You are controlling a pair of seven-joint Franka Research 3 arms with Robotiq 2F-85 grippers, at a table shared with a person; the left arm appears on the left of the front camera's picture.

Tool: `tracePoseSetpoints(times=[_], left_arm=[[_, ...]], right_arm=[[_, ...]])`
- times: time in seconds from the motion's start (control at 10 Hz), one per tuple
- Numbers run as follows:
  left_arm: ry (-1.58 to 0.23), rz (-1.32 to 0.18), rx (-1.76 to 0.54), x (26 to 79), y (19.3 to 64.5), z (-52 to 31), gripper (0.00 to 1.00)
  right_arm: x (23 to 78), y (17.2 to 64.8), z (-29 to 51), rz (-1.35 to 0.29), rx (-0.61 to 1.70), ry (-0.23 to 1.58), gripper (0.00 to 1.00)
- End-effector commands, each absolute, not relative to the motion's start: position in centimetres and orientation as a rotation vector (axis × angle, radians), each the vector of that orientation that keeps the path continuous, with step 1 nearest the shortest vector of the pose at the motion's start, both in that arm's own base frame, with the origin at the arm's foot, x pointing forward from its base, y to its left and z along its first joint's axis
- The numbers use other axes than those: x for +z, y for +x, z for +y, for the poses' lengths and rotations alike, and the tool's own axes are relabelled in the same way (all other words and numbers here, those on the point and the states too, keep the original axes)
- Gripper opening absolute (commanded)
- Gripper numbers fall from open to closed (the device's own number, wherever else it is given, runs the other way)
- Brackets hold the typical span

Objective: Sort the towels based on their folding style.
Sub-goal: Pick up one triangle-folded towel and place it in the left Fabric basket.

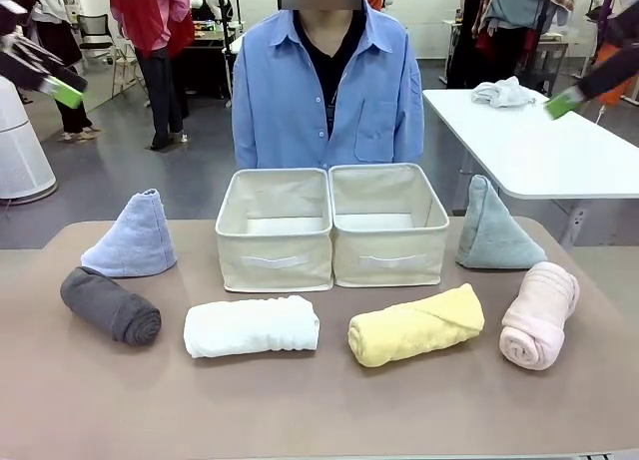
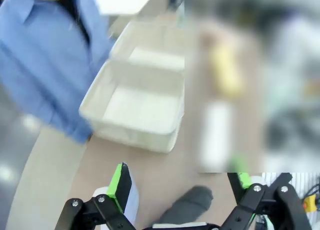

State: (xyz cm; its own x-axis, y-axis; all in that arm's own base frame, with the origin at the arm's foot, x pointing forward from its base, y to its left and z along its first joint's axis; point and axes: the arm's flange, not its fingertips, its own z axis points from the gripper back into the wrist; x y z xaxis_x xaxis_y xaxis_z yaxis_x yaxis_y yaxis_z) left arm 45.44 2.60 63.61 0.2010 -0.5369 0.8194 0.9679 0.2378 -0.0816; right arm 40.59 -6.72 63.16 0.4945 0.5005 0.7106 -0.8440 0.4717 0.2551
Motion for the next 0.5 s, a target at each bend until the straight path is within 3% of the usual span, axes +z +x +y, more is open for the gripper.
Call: tracePoseSetpoints(times=[0.0,0.2,0.4], left_arm=[[-0.985,-0.729,-1.195,62.7,48.9,7.0,1.00],[-1.029,-0.797,-1.148,61.6,48.6,11.6,1.00],[-1.037,-0.714,-1.111,59.9,48.6,14.5,1.00]], right_arm=[[61.8,44.4,-12.1,-0.530,0.928,0.906,1.00],[59.2,43.9,-16.1,-0.580,0.942,0.988,1.00],[57.2,43.3,-17.8,-0.584,0.966,0.953,1.00]])
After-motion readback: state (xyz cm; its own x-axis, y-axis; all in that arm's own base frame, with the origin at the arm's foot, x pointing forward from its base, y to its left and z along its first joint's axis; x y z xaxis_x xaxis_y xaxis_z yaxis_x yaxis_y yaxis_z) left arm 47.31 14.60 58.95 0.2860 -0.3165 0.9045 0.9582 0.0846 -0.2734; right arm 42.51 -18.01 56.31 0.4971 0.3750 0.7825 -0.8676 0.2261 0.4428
